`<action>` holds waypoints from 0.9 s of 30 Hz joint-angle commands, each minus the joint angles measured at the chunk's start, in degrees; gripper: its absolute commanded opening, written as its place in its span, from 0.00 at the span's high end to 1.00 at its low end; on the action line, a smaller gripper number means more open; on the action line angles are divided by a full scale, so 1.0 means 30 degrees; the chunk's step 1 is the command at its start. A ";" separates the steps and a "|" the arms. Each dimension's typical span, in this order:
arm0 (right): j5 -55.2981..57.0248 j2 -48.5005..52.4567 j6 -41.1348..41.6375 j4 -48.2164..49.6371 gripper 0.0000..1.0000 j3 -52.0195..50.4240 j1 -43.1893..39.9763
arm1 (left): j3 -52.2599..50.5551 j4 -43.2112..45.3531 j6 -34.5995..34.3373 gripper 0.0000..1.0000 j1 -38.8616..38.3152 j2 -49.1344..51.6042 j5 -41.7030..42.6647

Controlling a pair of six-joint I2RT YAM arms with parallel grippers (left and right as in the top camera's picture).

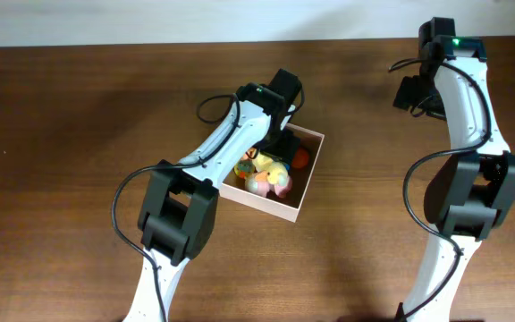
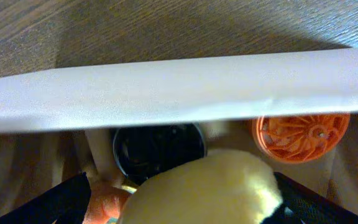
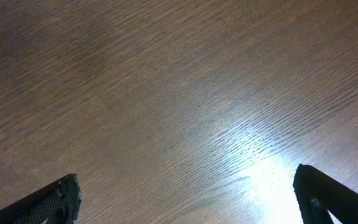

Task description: Pack container

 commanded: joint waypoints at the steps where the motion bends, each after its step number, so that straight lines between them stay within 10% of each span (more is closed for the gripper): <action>1: 0.0029 0.0036 0.0313 0.0015 0.01 0.0015 -0.0051 | 0.0554 0.0124 0.0109 0.07 -0.0051 0.0342 0.0357; 27: 0.0029 0.0036 0.0313 0.0015 0.01 0.0015 -0.0051 | 0.3089 -0.0335 0.0393 0.07 -0.0102 -0.0488 0.0984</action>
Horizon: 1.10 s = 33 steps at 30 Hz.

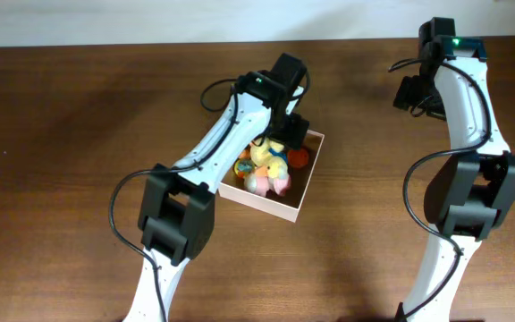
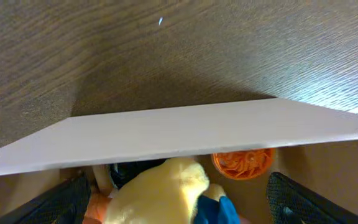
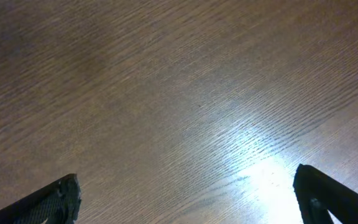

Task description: Pack container

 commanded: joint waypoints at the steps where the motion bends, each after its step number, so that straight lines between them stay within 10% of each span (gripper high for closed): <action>1: 0.0029 0.0036 0.0306 0.0007 0.01 0.0015 -0.0051 | 0.0466 -0.0291 0.0313 0.07 -0.0095 -0.0758 0.0219; 19: 0.0029 0.0036 0.0299 0.0007 0.01 0.0015 -0.0051 | 0.0466 -0.2404 0.0554 0.07 -0.0146 -0.4080 -0.1741; 33: 0.0029 0.0036 0.0306 0.0007 0.01 0.0015 -0.0051 | 0.0466 -0.5391 0.8123 0.07 -0.3257 -0.4080 0.0736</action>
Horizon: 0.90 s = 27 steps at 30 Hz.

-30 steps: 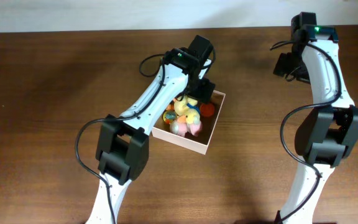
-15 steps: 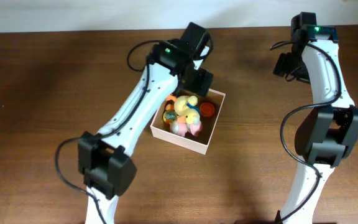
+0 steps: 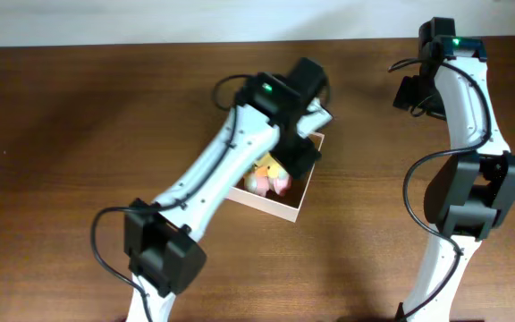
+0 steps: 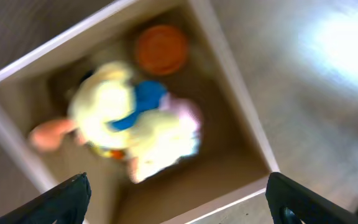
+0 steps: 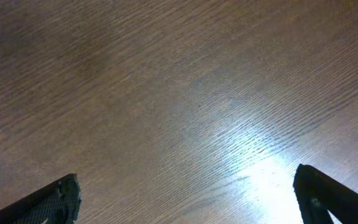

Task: Pack container
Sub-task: 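Open the left gripper and lift it up out of the box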

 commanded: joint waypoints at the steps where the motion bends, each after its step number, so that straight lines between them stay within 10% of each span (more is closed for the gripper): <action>1: 0.0036 0.0036 0.0299 0.0015 0.01 0.0015 -0.0051 | 0.0182 0.0328 0.2280 0.07 -0.0925 -0.0248 0.0576; 27: 0.0036 0.0036 0.0299 0.0015 0.01 0.0015 -0.0051 | -0.0306 0.6120 0.4925 0.02 -0.1727 0.2841 0.1392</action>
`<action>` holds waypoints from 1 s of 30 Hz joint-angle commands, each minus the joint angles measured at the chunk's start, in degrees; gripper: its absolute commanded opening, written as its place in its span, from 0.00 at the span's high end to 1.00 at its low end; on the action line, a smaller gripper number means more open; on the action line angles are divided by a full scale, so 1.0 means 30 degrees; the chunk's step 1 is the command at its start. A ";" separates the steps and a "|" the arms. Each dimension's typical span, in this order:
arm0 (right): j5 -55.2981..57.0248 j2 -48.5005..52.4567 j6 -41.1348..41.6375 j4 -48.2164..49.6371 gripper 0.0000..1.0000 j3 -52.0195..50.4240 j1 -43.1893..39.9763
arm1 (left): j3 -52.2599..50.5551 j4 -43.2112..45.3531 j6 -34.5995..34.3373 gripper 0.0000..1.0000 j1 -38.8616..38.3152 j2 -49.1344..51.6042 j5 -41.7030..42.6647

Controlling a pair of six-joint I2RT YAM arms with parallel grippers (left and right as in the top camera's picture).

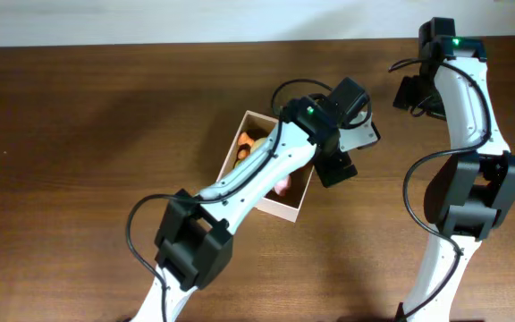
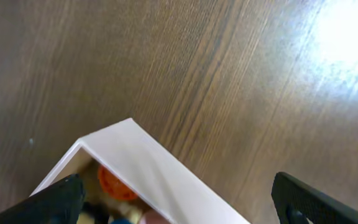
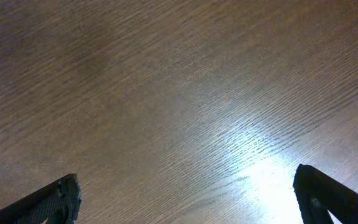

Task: Pack container
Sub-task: 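Open the left gripper and lift it up out of the box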

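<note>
A shallow white cardboard box (image 1: 280, 207) sits mid-table with soft toys in it: an orange one (image 1: 243, 143) and a pink one (image 1: 283, 186) show past my left arm. My left gripper (image 1: 347, 152) hangs open and empty over the box's right corner. In the left wrist view that corner (image 2: 131, 124) and an orange ribbed disc (image 2: 112, 184) inside it lie between the fingertips (image 2: 58, 200). My right gripper (image 1: 414, 94) is open and empty at the far right, and its wrist view shows only bare wood between its fingertips (image 3: 55, 199).
The table (image 1: 79, 134) is dark brown wood, and a pale wall strip (image 1: 195, 18) runs along its far edge. My left arm (image 1: 249, 179) lies diagonally across the box and hides most of its contents. A bright glare patch (image 3: 260, 174) lies on the wood below the right gripper.
My left gripper was high over the inside of the box, looking down on the toys. It now hangs further right, over the box's right corner and the bare table. The right arm has not moved.
My left gripper was first low inside the box against its far wall, open above a yellow plush. Then it was higher at that rim, then well above the box over the toys, and now off to the right. It stayed open and empty; the right arm stayed put.
</note>
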 commanded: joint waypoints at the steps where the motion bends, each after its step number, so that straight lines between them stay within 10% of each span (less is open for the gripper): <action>1: 0.0029 0.0036 0.0313 0.0022 0.01 0.0015 -0.0051 | -0.0095 0.0248 0.0386 0.02 0.0197 0.0313 0.0539; 30: 0.0029 0.0036 0.0313 0.0015 0.01 0.0015 -0.0036 | -0.0095 0.1668 0.1734 0.02 0.1013 0.2033 0.2834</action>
